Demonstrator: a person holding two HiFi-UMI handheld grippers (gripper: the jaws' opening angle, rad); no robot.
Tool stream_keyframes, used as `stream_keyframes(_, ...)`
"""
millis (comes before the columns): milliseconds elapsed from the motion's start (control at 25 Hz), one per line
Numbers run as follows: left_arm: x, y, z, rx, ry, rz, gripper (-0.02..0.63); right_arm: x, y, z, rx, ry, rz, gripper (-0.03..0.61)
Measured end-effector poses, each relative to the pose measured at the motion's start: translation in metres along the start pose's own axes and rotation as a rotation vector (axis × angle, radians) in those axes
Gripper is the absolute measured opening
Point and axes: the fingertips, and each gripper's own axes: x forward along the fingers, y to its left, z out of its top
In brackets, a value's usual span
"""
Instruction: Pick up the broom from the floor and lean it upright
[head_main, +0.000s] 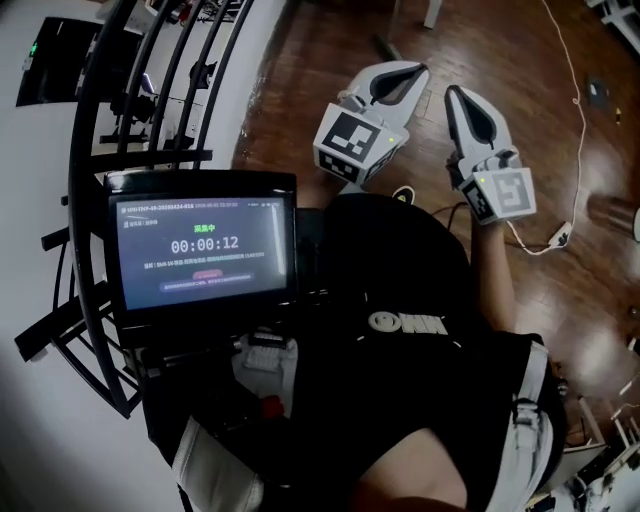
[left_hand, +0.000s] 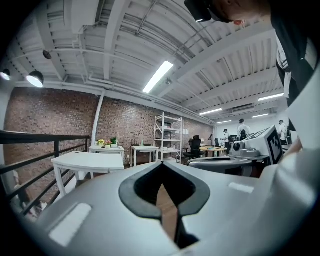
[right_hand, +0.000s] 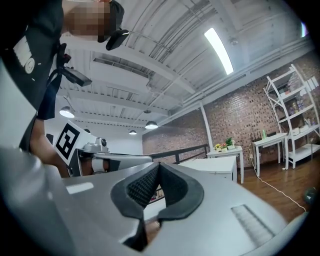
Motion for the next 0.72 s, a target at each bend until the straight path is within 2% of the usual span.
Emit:
stream_keyframes(200, 0.001, 0.004, 0.004, 0.002, -0.027, 0.009, 0.017, 0.005, -0.005, 0.0, 0.029, -0.014, -0.017, 0.002)
stream_keyframes(720, 0.004, 0.01, 0.01, -0.015, -0.04, 0.054, 0.017, 0.019, -0.011, 0.005, 0.017, -0.007, 0.027, 0.002)
